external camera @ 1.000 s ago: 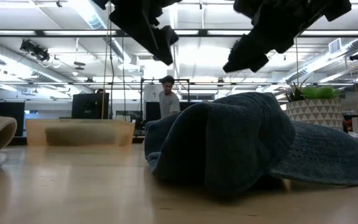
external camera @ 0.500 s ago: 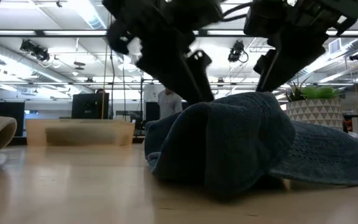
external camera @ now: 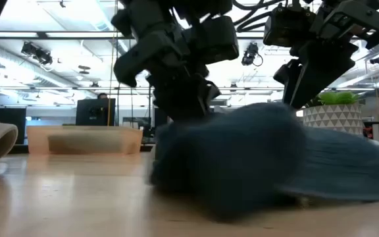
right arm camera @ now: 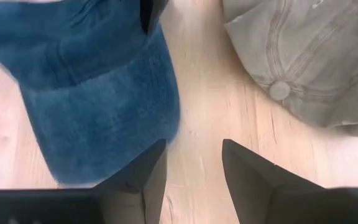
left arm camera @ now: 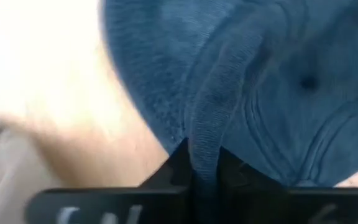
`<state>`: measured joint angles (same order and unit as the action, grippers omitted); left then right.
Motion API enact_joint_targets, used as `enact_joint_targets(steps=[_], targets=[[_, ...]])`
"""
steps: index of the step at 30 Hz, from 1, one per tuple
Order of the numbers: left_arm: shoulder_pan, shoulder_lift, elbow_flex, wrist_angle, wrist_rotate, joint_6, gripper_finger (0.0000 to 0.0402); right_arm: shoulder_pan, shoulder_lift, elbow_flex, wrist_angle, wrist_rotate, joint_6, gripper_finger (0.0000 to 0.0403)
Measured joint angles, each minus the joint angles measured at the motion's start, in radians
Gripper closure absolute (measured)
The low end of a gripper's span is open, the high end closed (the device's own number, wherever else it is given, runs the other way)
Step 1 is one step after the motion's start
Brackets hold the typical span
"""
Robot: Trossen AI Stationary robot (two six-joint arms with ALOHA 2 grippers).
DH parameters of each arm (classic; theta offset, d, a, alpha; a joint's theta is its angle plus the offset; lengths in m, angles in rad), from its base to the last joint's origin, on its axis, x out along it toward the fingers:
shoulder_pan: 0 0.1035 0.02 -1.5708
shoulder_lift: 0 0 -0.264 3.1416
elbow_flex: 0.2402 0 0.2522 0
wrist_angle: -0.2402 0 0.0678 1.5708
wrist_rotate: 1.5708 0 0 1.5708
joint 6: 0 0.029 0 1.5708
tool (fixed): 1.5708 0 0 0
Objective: Pick & Place hat
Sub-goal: Put the blue cap into the orange bin
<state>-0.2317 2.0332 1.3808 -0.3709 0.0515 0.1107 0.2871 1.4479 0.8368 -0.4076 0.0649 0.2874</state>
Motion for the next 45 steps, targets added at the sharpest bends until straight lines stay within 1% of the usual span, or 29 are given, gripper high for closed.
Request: enact_joint_targets(steps=[1,4,7,9,13,15,18,21,25,29,33,40,43,45], targets=[[0.001,-0.007,0.000,-0.003,-0.003,-0.024,0.0384,0.000,0.000,0.000,-0.005,0.000,0.000,0.0243],[0.001,-0.052,-0.001,-0.081,-0.008,-0.094,0.0385,0.000,0.000,0.000,-0.007,0.000,0.000,0.0243],[0.001,-0.131,-0.001,-0.190,-0.034,-0.131,0.0391,-0.002,0.000,0.000,-0.014,0.000,0.000,0.0243],[-0.002,-0.190,-0.001,-0.270,-0.095,-0.152,0.0392,-0.002,0.000,0.000,-0.015,0.000,0.002,0.0243],[0.003,-0.337,0.000,-0.448,-0.293,-0.181,0.0390,-0.002,0.000,0.000,-0.009,-0.002,0.019,0.0243],[0.017,-0.405,0.001,-0.566,-0.381,-0.155,0.0388,-0.002,0.000,0.000,0.000,0.004,0.020,0.0243],[0.048,-0.491,0.001,-0.720,-0.484,-0.063,0.0388,-0.002,0.000,0.000,0.017,0.005,0.019,0.0243],[0.102,-0.560,0.000,-0.831,-0.553,0.015,0.0388,-0.002,0.000,0.000,0.031,0.005,0.019,0.0243],[0.205,-0.621,0.000,-0.931,-0.560,0.149,0.0387,-0.002,0.000,0.000,0.043,0.005,0.019,0.0243],[0.335,-0.654,0.000,-0.997,-0.560,0.376,0.0387,-0.003,0.000,0.000,0.055,0.027,0.015,0.0243],[0.492,-0.662,-0.001,-1.007,-0.560,0.631,0.0386,-0.016,0.000,0.000,0.061,0.036,0.000,0.0243],[0.773,-0.652,0.001,-0.936,-0.560,0.970,0.0386,-0.057,0.000,0.000,0.063,0.036,-0.029,0.0243],[0.879,-0.640,-0.001,-0.914,-0.521,1.110,0.0386,-0.076,0.000,0.000,0.065,0.036,-0.058,0.0243],[0.926,-0.625,0.001,-0.892,-0.489,1.181,0.0386,-0.090,0.000,0.000,0.069,0.036,-0.069,0.0243]])
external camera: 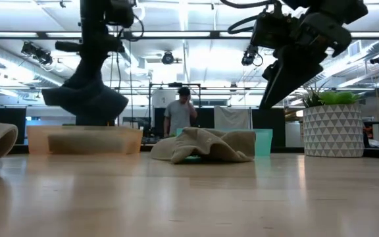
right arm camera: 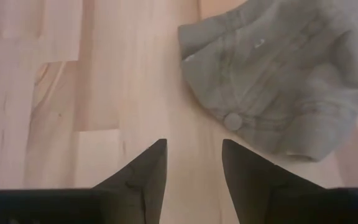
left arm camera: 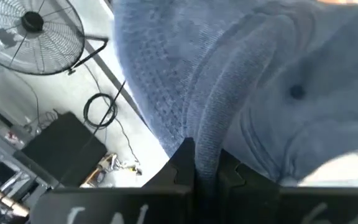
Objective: Pick & Place hat
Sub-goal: Put the blue cap into the orange bin
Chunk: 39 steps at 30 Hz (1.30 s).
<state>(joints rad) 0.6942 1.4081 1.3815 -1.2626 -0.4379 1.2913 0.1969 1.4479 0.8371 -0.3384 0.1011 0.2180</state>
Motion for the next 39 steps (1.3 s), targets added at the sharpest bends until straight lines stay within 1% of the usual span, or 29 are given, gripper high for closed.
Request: enact_joint_targets(steps=[3,6,12,14,19,22,26,29,32,35,39], targets=[[0.058,0.036,-0.002,0.043,0.054,0.084,0.0386,-0.023,0.000,0.000,0.013,0.000,-0.019,0.0243],[0.087,0.085,0.000,0.094,0.072,0.134,0.0386,-0.044,0.000,0.000,0.019,0.000,-0.021,0.0243],[0.099,0.217,-0.001,0.112,0.130,0.187,0.0386,-0.070,0.000,0.000,0.026,0.000,-0.022,0.0243],[0.097,0.259,-0.001,0.113,0.133,0.193,0.0386,-0.072,0.000,0.000,0.025,0.000,-0.024,0.0243],[0.095,0.339,0.000,0.116,0.129,0.147,0.0386,-0.074,0.000,0.000,0.025,0.000,-0.034,0.0243],[0.095,0.376,0.000,0.131,0.124,0.036,0.0385,-0.074,0.000,0.000,0.025,0.000,-0.044,0.0243],[0.096,0.411,0.000,0.154,0.109,-0.196,0.0380,-0.074,0.000,0.000,0.029,0.000,-0.047,0.0243],[0.095,0.435,0.000,0.161,0.105,-0.327,0.0370,-0.074,0.000,0.000,0.036,0.000,-0.051,0.0243],[0.095,0.450,0.000,0.165,0.108,-0.400,0.0356,-0.074,0.000,0.000,0.047,0.000,-0.069,0.0243],[0.095,0.455,0.000,0.167,0.102,-0.459,0.0338,-0.074,0.000,0.000,0.067,0.002,-0.121,0.0243],[0.095,0.457,0.000,0.159,0.072,-0.547,0.0306,-0.074,0.000,0.000,0.114,0.078,-0.183,0.0243]])
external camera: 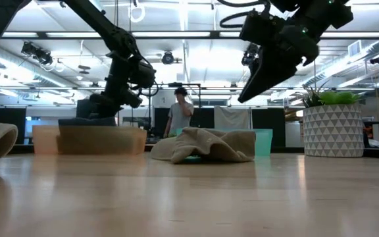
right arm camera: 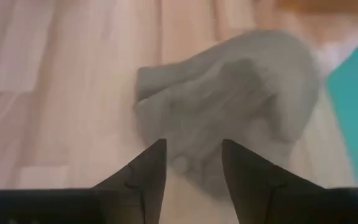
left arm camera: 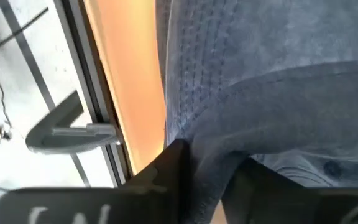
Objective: Pick & Place hat
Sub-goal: Put the blue cap into the orange bin, then put the top brown cap into the green bin
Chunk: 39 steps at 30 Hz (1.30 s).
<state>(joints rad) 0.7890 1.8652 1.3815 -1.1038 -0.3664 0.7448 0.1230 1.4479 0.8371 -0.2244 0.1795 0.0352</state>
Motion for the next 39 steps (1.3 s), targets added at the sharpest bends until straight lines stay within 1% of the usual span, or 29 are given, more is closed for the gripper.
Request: enact_joint_targets(steps=[4,8,9,11,13,15,19,20,23,26,30,33,39], targets=[[-0.001,0.000,0.000,-0.008,-0.003,-0.029,0.0271,-0.006,0.000,0.000,0.008,0.055,-0.028,0.0243],[-0.017,-0.002,0.000,-0.011,-0.009,-0.058,0.0237,-0.020,0.000,0.000,0.011,0.066,-0.055,0.0241],[-0.026,-0.004,0.000,-0.014,-0.023,-0.082,0.0230,-0.025,0.000,0.000,0.013,0.066,-0.060,0.0239],[-0.045,-0.005,0.014,-0.052,-0.084,-0.127,0.0219,-0.037,0.000,0.000,0.018,0.066,-0.069,0.0230],[-0.067,-0.006,0.037,-0.094,-0.166,-0.168,0.0212,-0.049,0.000,0.000,0.025,0.066,-0.079,0.0219],[-0.089,-0.006,0.061,-0.142,-0.216,-0.216,0.0209,-0.059,0.002,0.000,0.032,0.067,-0.086,0.0208],[-0.130,-0.006,0.124,-0.267,-0.222,-0.252,0.0212,-0.079,0.009,0.001,0.059,0.064,-0.115,0.0187],[-0.139,-0.006,0.143,-0.287,-0.221,-0.281,0.0214,-0.084,0.014,0.001,0.064,0.062,-0.124,0.0183],[-0.159,-0.007,0.228,-0.359,-0.210,-0.436,0.0217,-0.103,0.041,0.001,0.101,0.012,-0.147,0.0177],[-0.174,-0.008,0.327,-0.417,-0.133,-0.529,0.0220,-0.121,0.083,0.001,0.153,-0.019,-0.168,0.0176],[-0.201,-0.050,0.410,-0.387,0.017,-0.529,0.0220,-0.151,0.141,0.001,0.250,-0.022,-0.235,0.0177],[-0.231,-0.114,0.418,-0.306,0.113,-0.519,0.0220,-0.180,0.174,0.001,0.316,-0.030,-0.257,0.0177],[-0.308,-0.249,0.412,-0.163,0.313,-0.466,0.0220,-0.238,0.215,0.001,0.329,-0.115,-0.241,0.0177]])
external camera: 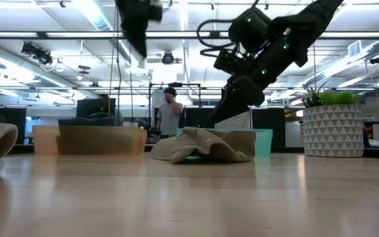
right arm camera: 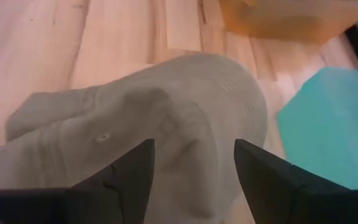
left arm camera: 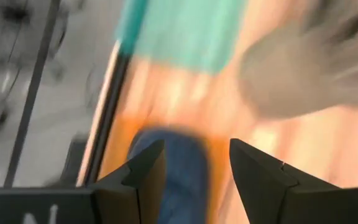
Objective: Pick & Place hat
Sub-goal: Put the top brown cap into the green bin
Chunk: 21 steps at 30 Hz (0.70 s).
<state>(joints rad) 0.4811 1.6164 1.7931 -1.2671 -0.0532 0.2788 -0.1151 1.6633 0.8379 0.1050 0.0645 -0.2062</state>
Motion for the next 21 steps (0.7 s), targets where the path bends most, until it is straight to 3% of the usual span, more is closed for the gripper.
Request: enact_joint_targets(steps=[4,10,14,21], targets=[[-0.068,-0.042,0.000,0.088,0.118,0.030,0.0220,-0.017,0.027,0.000,-0.002,-0.026,0.037,0.0176],[-0.170,-0.040,-0.051,0.148,0.130,0.074,0.0220,-0.029,0.060,0.000,0.013,-0.028,-0.009,0.0176],[-0.191,-0.082,-0.233,0.255,0.132,0.055,0.0220,-0.029,0.065,0.000,0.031,0.014,-0.022,0.0176],[-0.205,-0.255,-0.650,0.602,0.129,-0.062,0.0220,-0.033,0.078,0.000,0.030,0.006,-0.037,0.0185]])
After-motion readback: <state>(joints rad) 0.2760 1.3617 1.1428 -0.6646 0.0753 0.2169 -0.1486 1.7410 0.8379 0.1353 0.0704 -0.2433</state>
